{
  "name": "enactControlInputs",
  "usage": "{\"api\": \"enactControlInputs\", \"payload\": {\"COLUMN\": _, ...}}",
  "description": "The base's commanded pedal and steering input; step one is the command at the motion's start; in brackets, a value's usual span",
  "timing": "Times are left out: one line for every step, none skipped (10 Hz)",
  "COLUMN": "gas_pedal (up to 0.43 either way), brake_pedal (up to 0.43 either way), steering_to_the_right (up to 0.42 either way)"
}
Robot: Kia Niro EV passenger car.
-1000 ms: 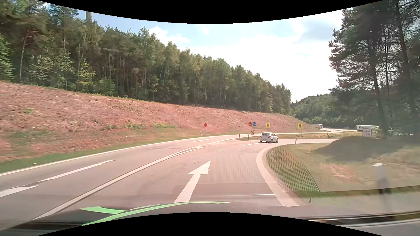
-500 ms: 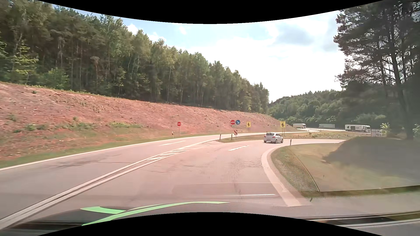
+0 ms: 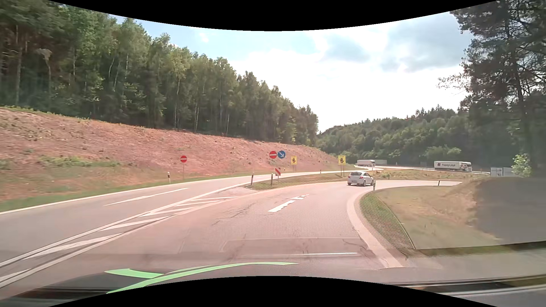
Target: Follow the waypoints while adhering to traffic rules and regulations
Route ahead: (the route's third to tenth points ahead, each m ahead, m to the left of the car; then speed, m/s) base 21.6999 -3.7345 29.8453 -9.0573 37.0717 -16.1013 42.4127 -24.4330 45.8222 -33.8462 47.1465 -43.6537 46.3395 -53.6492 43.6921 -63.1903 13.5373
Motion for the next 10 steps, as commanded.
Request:
{"api": "enactControlInputs", "payload": {"gas_pedal": 0.0, "brake_pedal": 0.0, "steering_to_the_right": 0.101}}
{"api": "enactControlInputs", "payload": {"gas_pedal": 0.0, "brake_pedal": 0.0, "steering_to_the_right": 0.101}}
{"api": "enactControlInputs", "payload": {"gas_pedal": 0.0, "brake_pedal": 0.0, "steering_to_the_right": 0.101}}
{"api": "enactControlInputs", "payload": {"gas_pedal": 0.0, "brake_pedal": 0.0, "steering_to_the_right": 0.102}}
{"api": "enactControlInputs", "payload": {"gas_pedal": 0.0, "brake_pedal": 0.0, "steering_to_the_right": 0.102}}
{"api": "enactControlInputs", "payload": {"gas_pedal": 0.0, "brake_pedal": 0.0, "steering_to_the_right": 0.102}}
{"api": "enactControlInputs", "payload": {"gas_pedal": 0.008, "brake_pedal": 0.0, "steering_to_the_right": 0.102}}
{"api": "enactControlInputs", "payload": {"gas_pedal": 0.008, "brake_pedal": 0.0, "steering_to_the_right": 0.104}}
{"api": "enactControlInputs", "payload": {"gas_pedal": 0.02, "brake_pedal": 0.0, "steering_to_the_right": 0.106}}
{"api": "enactControlInputs", "payload": {"gas_pedal": 0.028, "brake_pedal": 0.0, "steering_to_the_right": 0.107}}
